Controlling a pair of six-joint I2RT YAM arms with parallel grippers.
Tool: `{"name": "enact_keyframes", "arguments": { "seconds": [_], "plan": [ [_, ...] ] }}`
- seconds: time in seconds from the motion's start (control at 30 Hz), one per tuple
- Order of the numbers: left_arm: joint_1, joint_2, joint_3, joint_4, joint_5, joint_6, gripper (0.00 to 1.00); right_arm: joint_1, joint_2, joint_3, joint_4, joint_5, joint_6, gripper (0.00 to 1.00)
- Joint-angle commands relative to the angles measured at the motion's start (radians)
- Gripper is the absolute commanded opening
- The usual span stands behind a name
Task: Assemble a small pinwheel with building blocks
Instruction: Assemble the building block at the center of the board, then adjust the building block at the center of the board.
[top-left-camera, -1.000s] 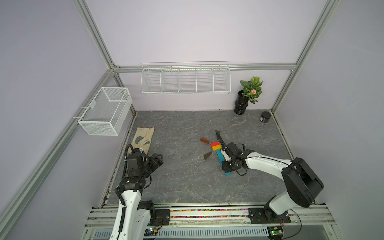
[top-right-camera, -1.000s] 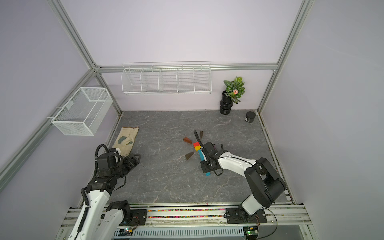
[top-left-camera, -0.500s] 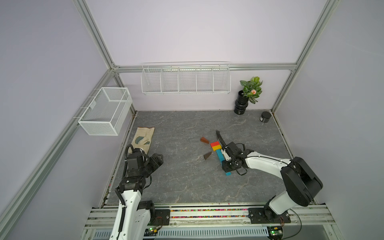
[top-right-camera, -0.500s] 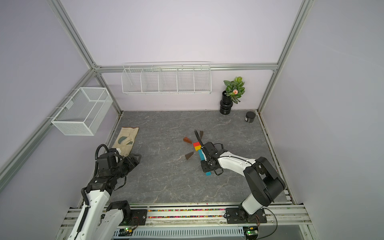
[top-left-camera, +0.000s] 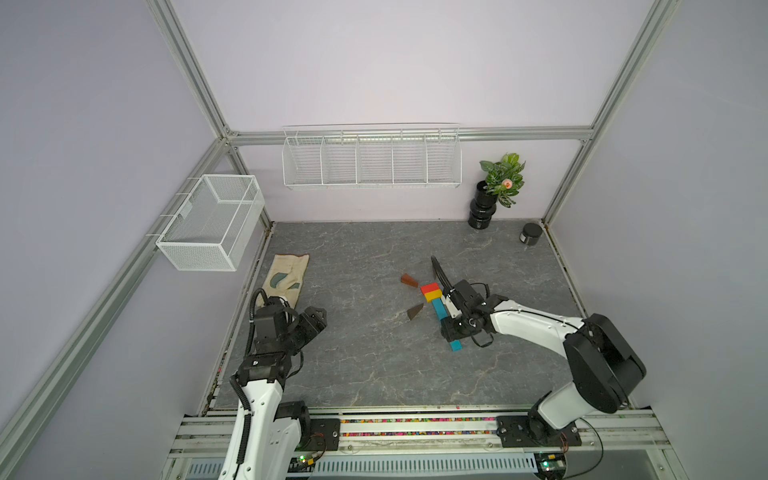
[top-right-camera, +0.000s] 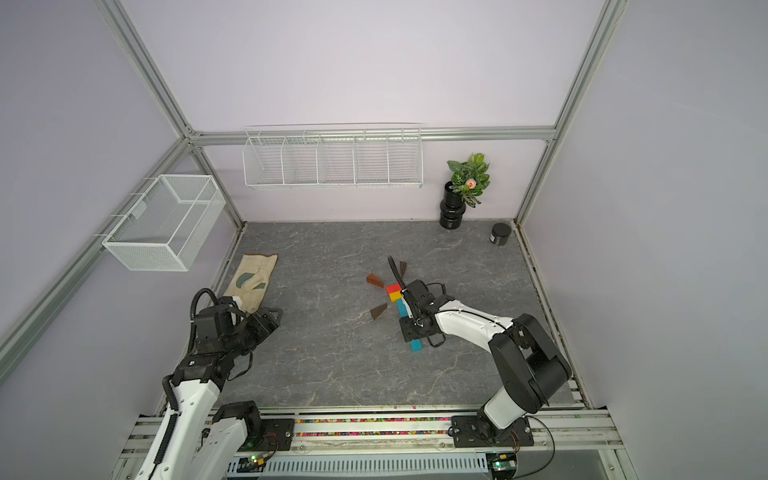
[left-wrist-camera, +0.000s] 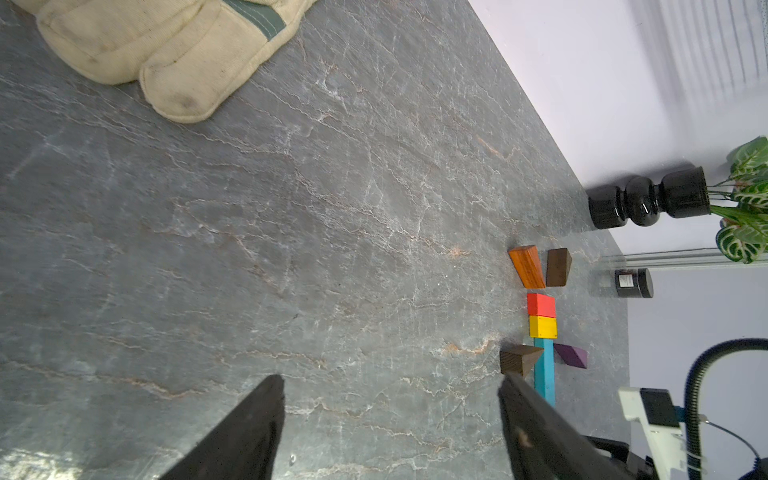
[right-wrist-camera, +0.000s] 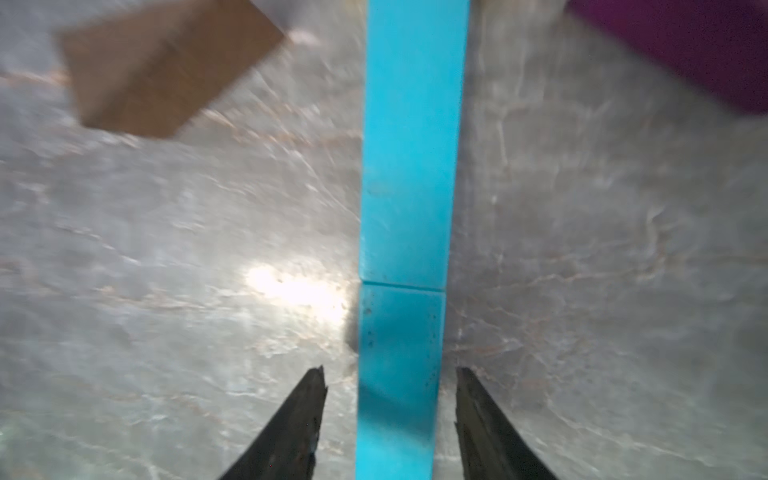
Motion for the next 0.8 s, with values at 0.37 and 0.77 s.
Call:
{"name": "enact_keyframes", "arguments": {
  "seconds": [0.37,0.77],
  "plan": [
    [-0.006,0.023,-0.003,0.014,0.003,0.016,0.83,-0.059,0.223,0.449,-0.138,0.052,-0.075,0.66],
    [-0.01,0.025,-0.013,0.021,0.009,0.014,0.83,-0.063,0.512,0.727,-0.242,0.108,-0.09,0.75]
  ]
}}
